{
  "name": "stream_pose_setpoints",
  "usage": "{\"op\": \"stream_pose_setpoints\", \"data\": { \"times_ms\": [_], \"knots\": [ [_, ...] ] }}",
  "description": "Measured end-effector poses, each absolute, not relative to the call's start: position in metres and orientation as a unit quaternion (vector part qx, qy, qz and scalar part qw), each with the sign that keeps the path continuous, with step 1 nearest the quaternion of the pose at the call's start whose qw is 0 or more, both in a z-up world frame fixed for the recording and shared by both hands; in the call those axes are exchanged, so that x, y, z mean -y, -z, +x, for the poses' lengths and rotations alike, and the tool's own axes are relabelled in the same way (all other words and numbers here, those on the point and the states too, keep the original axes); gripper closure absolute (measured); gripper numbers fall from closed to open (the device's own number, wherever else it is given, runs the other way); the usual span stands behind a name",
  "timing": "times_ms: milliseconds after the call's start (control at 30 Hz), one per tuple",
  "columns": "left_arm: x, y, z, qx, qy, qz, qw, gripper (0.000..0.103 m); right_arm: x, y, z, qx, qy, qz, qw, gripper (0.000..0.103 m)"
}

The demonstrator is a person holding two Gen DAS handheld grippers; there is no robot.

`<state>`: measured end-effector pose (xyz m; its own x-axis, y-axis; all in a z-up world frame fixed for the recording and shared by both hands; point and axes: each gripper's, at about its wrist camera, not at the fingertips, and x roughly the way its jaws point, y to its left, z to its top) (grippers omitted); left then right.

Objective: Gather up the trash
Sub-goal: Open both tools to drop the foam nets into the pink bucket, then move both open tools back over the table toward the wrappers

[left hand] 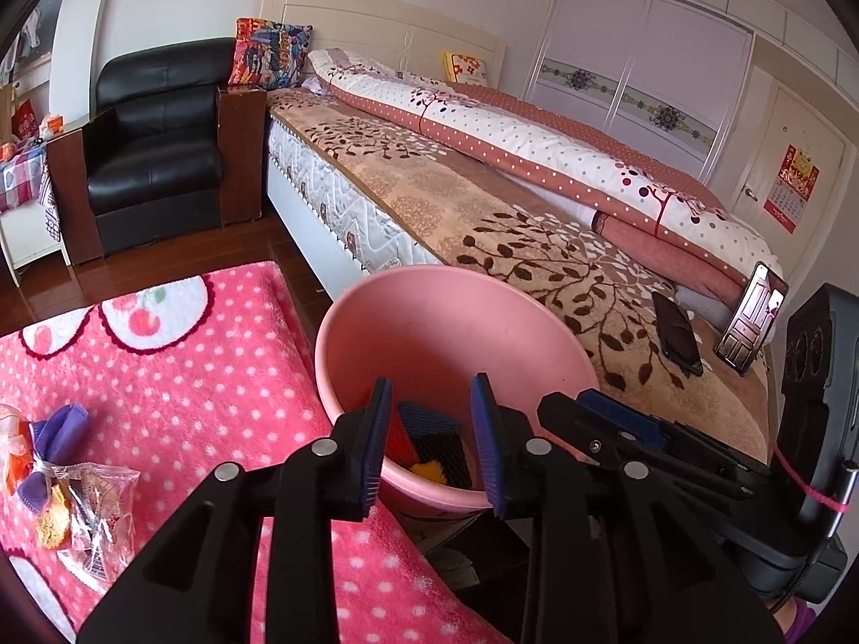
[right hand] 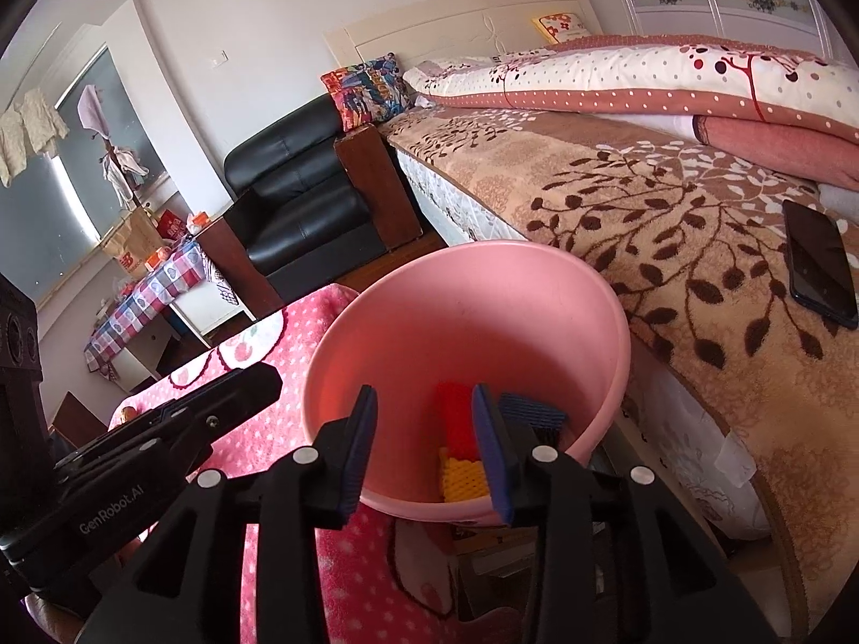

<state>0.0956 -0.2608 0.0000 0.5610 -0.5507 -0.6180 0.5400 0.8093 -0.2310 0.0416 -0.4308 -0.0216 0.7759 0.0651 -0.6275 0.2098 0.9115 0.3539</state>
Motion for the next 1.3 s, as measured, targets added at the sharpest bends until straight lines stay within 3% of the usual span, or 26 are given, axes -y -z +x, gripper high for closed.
{"op": "stream_pose_setpoints", "data": {
  "times_ms": [400, 667, 1300],
  "knots": [
    [0.218, -0.023, 0.067, -0.315, 0.293, -0.022, 0.902, 0.072, 0.390, -0.001, 0.022, -0.311, 0.010, 0.181, 0.933, 0.054],
    [0.175, -0.034, 0.042, -0.279, 0.257, -0.013, 0.925, 0.072, 0.351, -0.006, 0.016, -0.314, -0.025, 0.165, 0.935, 0.053],
    [0.048, -0.017, 0.039, -0.298, 0.133, -0.070, 0.943, 0.072, 0.275, 0.019, 0.019, -0.364, -0.111, 0.129, 0.916, 0.053]
  ]
}}
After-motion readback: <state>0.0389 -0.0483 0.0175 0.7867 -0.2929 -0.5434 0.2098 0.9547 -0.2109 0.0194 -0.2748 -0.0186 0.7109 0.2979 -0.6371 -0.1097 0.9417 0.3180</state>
